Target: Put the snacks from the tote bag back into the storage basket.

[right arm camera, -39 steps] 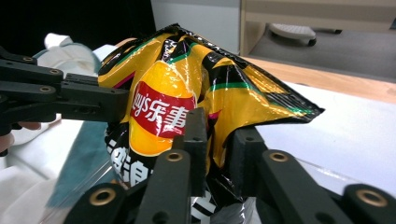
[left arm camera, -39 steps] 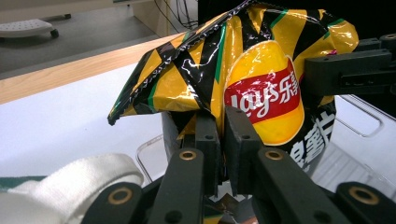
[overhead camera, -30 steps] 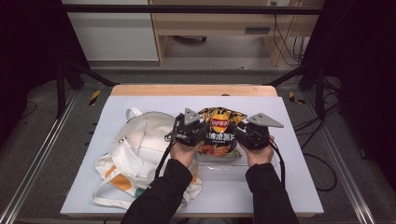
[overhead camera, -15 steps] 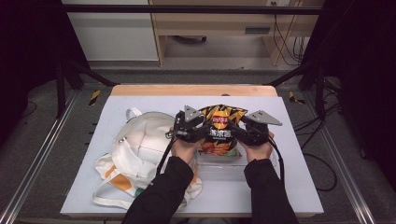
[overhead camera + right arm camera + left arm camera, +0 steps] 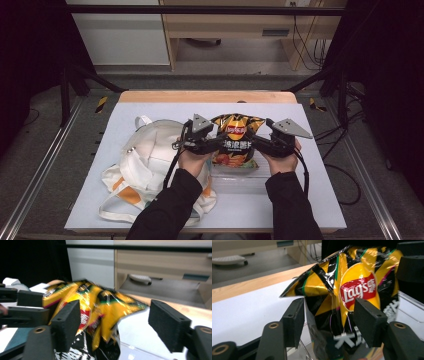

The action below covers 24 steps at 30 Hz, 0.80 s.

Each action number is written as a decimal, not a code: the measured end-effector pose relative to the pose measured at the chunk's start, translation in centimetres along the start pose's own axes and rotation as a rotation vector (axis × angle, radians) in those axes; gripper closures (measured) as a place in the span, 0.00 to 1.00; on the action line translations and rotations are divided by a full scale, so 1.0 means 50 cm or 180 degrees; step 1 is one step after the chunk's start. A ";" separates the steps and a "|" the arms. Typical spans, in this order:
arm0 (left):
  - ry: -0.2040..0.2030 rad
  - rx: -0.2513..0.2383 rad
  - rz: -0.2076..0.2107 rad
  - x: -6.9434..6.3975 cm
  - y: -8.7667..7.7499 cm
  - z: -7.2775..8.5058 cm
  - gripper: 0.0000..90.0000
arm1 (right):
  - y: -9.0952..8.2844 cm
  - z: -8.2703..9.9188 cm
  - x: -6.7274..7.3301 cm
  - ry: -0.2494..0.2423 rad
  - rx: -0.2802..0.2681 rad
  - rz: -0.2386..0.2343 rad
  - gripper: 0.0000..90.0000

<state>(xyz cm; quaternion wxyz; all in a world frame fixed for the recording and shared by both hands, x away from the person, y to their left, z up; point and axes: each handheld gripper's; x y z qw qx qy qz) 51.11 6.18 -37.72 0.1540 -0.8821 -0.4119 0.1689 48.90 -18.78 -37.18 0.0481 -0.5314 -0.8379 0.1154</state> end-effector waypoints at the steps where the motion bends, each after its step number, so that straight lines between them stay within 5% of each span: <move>1: 0.0013 0.0004 0.0036 0.001 -0.007 -0.001 0.45 | -0.007 -0.003 -0.003 0.0019 -0.0048 0.0006 0.25; 8: 0.0128 -0.0010 0.0048 0.008 -0.042 -0.001 0.42 | -0.028 -0.006 -0.005 -0.0004 -0.0022 -0.0006 0.23; 16: 0.0304 -0.0037 0.0041 0.041 -0.117 0.016 0.39 | -0.071 -0.003 0.005 -0.0115 -0.0034 -0.0140 0.22; 24: 0.0343 -0.0027 -0.0057 0.082 -0.182 0.051 0.38 | -0.107 0.017 -0.005 -0.0198 0.0054 -0.0204 0.22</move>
Point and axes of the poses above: each handheld gripper's, and its own axes: y roughly forward along the jaws, z roughly out of its underside, x roughly to its left, and after that the axes turned 5 degrees about -y, right-handed
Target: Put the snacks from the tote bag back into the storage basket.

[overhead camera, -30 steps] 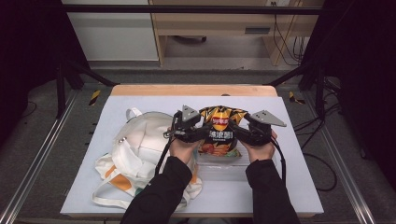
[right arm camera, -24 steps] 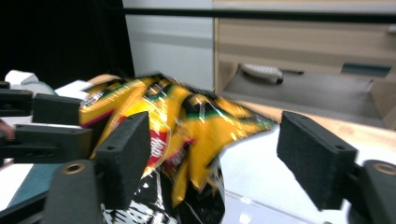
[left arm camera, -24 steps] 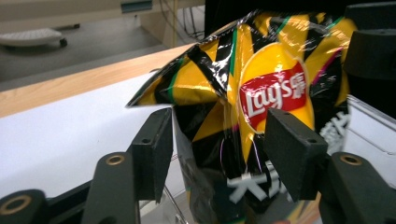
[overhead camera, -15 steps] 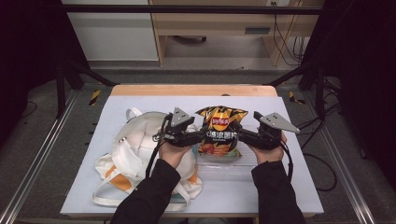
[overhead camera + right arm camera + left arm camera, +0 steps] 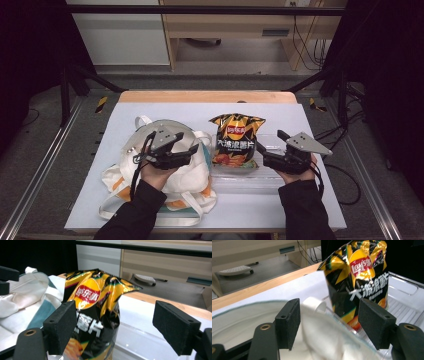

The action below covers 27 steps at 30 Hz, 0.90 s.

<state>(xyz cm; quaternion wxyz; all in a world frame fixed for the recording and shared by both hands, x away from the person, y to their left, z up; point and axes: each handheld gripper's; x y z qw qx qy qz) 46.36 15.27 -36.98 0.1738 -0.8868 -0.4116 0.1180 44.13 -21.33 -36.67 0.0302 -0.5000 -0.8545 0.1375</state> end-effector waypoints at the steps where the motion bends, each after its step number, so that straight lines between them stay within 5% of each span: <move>1: 0.0003 -0.0005 -0.0022 0.005 -0.007 0.005 0.38 | -0.005 0.004 -0.001 -0.0005 0.0014 -0.0002 0.21; 14: -0.0123 0.0021 -0.0275 0.071 -0.082 0.065 0.37 | -0.050 0.062 -0.022 0.0004 0.0158 0.0059 0.21; 27: -0.0280 0.0110 -0.0505 0.122 -0.132 0.131 0.37 | -0.054 0.093 -0.039 0.0035 0.0305 0.0159 0.21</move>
Point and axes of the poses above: each handheld gripper's, and its own axes: y roughly forward along the jaws, z roughly out of its underside, x roughly to its left, and after that the axes turned 5 degrees about -y, right-handed
